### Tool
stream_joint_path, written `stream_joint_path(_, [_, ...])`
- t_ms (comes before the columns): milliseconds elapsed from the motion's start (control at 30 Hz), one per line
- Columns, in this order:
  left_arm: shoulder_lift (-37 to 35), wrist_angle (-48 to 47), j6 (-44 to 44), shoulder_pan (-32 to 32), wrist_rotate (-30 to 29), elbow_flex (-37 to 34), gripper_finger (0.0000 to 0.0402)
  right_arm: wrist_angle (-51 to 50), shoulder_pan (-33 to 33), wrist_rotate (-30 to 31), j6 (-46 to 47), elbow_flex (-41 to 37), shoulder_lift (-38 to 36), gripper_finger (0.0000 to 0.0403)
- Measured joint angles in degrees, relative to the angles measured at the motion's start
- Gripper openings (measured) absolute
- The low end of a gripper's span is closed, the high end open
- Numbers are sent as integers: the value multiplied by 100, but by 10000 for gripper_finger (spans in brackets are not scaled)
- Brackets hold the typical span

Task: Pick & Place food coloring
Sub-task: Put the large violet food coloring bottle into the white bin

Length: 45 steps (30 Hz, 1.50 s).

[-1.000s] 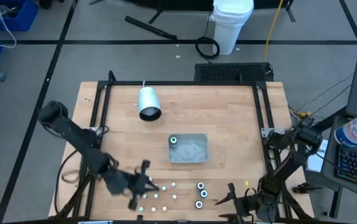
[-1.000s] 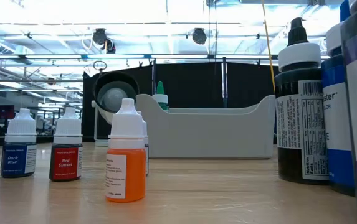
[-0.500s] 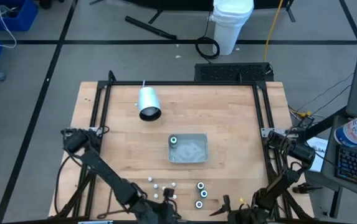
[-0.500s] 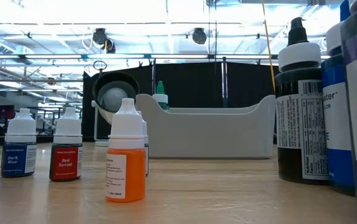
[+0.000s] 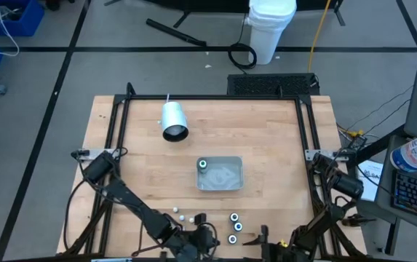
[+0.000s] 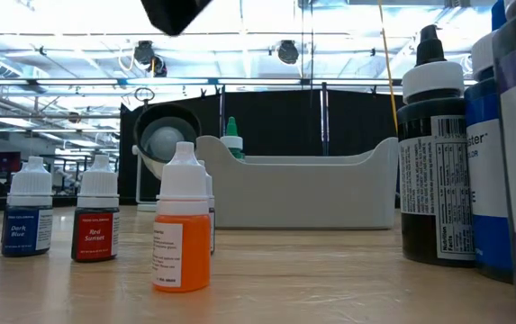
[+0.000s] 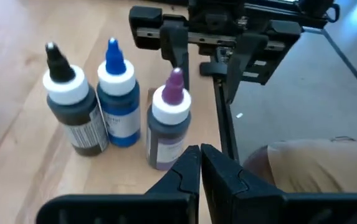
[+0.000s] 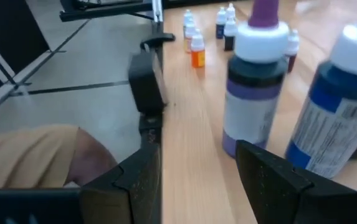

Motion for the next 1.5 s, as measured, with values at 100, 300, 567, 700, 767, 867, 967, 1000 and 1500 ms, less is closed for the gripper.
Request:
stream_joint_path(100, [161, -18, -114, 56, 41, 0, 19, -9, -82, -17, 201, -4, 113, 198])
stream_joint_path(300, [225, -32, -346, 112, 40, -4, 19, 3, -213, -19, 273, -5, 131, 199])
stream_joint_path(567, [230, -216, -532, 117, 44, -4, 19, -2, -282, -21, 220, -5, 131, 198])
stream_joint_path(700, [230, -138, -650, 118, 45, -4, 19, -3, -330, -32, 172, -5, 131, 199])
stream_joint_path(767, [231, -91, -668, 118, 44, -4, 19, -4, -334, -38, 162, -5, 131, 199])
stream_joint_path(867, [231, -115, -667, 118, 42, -4, 19, -4, -336, -38, 138, -5, 131, 199])
stream_joint_path(967, [278, -66, -653, 159, 83, -4, 19, -4, -334, -36, 104, -5, 131, 199])
stream_joint_path(1000, [305, -31, -646, 175, 116, -4, 19, -4, -337, -36, 99, -5, 131, 199])
stream_joint_path(1500, [648, 497, -609, 292, 537, -7, 19, 7, -369, -40, 114, -10, 131, 199])
